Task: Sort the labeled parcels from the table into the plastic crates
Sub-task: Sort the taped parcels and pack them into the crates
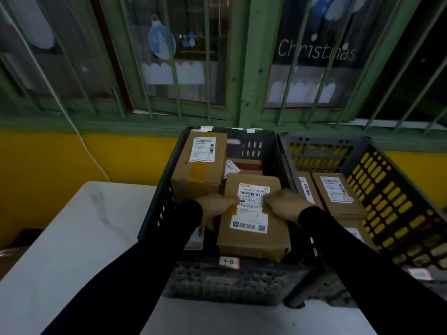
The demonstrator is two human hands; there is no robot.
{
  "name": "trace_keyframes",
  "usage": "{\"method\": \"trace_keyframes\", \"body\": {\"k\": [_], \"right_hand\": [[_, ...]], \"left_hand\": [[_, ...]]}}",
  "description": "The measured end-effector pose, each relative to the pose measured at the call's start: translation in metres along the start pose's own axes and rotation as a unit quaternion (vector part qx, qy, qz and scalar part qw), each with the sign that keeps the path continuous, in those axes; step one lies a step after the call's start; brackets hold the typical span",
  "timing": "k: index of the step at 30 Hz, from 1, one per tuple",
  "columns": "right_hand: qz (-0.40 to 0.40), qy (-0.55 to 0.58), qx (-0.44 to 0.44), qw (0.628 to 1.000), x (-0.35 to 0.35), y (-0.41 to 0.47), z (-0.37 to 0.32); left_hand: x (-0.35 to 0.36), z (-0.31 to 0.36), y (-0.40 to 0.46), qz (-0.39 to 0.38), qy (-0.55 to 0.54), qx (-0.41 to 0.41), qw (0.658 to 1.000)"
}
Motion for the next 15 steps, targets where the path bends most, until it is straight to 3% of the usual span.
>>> {"method": "trace_keyframes", "body": {"k": [3,10,15], "right_hand": [[-0.014,-0.007,0.018,1.000,0.014,0.010,-0.003],[-0.055,0.111,0.025,0.992,0.045,0.035,-0.004],[-0.070,0.046,0.013,0.996,0.061,0.046,-0.003]], "left_hand": [[-0.003,-0.011,0.014,-0.003,0.003,-0.041,0.999],[-0.006,-0.026,0.039,0.022,0.051,-0.081,0.995],[-0.001,-0.036,0.040,0.034,0.085,-0.112,0.989]]}}
Point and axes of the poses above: each hand's wrist, its own y-axis towards the middle knuckle, its own x-axis out of the palm, z = x × y, the point moved 1 cm from there along y, towards the middle knuckle, and after that the axes turned 13 degrees about -y, right-handed, at the moved point
